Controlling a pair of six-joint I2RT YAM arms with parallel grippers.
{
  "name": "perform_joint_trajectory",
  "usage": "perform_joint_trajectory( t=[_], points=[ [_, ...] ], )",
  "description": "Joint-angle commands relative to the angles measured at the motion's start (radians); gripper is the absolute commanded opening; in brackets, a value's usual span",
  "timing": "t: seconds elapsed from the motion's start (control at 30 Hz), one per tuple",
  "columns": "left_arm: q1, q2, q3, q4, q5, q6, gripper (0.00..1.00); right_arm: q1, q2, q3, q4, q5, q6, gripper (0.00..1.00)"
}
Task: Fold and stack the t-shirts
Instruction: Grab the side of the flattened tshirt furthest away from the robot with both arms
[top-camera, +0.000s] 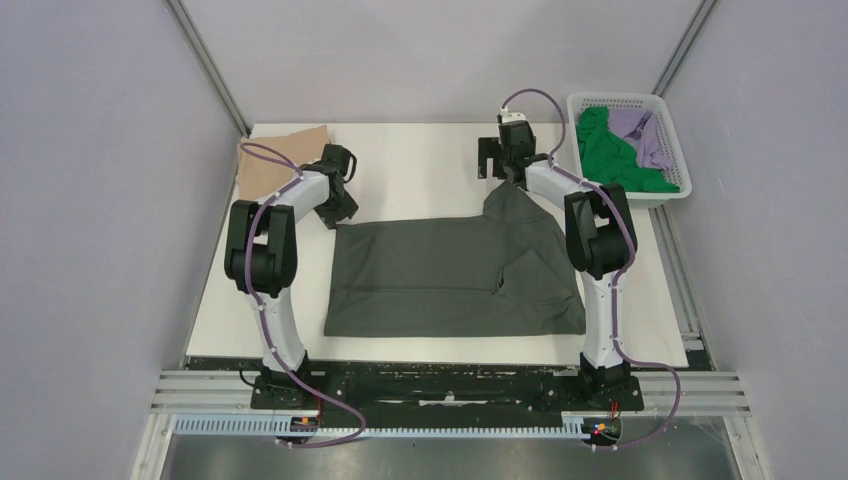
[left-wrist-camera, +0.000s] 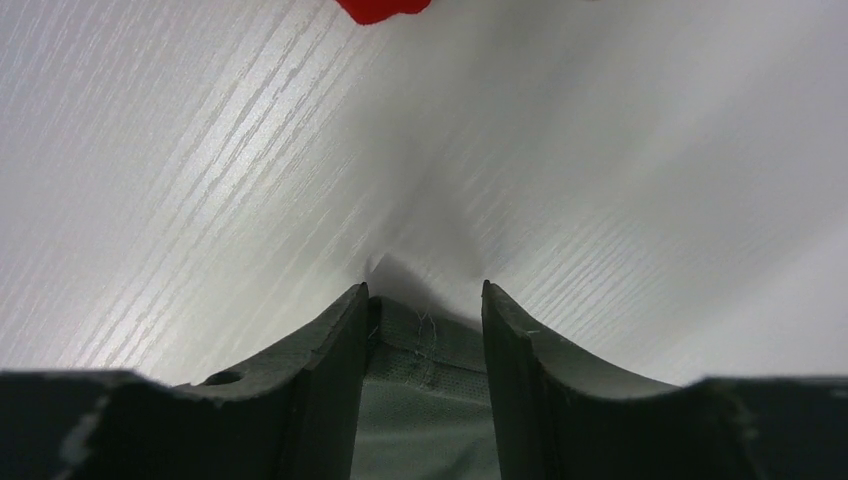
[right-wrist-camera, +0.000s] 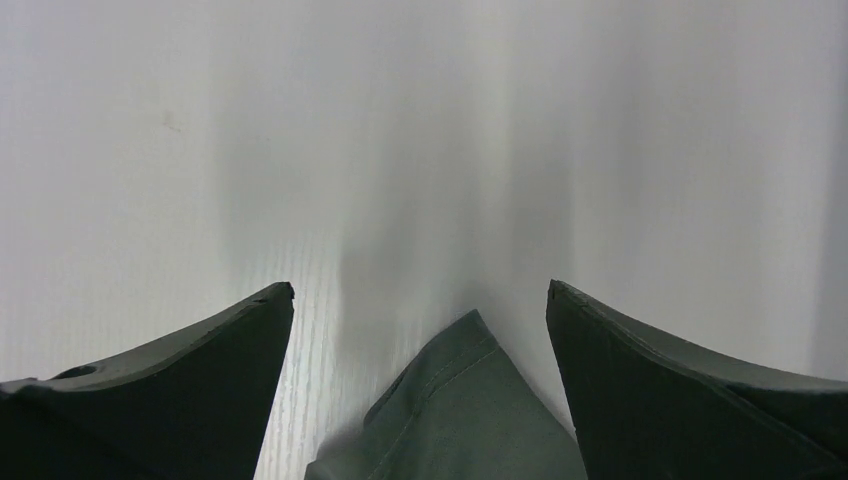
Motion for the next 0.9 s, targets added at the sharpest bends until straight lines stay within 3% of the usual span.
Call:
perform_joint_trajectory(
  t=[0.0, 0.1, 0.23, 0.4, 0.67, 0.87],
  points=[
    [0.004, 0.008, 0.000, -0.004, 0.021, 0.000, 0.48, 0.014, 0.044, 0.039, 0.017, 0.037, -0.049, 0.99],
    [0.005, 0.000, -0.018, 0.002, 0.033, 0.002, 0.32, 0.018, 0.038, 0.003, 0.016, 0.043, -0.052, 0.95],
    [0.004, -0.022, -0.049, 0.017, 0.038, 0.004, 0.03, 0.021, 0.036, -0.042, 0.014, 0.038, -0.068, 0.89],
    [0.005, -0.064, -0.084, 0.036, 0.037, 0.017, 0.02, 0.023, 0.033, -0.084, 0.009, 0.068, -0.059, 0.78],
    [0.003, -0.141, -0.131, 0.060, 0.052, 0.019, 0.02, 0.029, -0.079, -0.197, 0.052, 0.114, -0.035, 0.31],
    [0.000, -0.209, -0.187, 0.088, 0.091, 0.017, 0.02, 0.035, -0.178, -0.268, 0.155, 0.096, -0.075, 0.10]
  ],
)
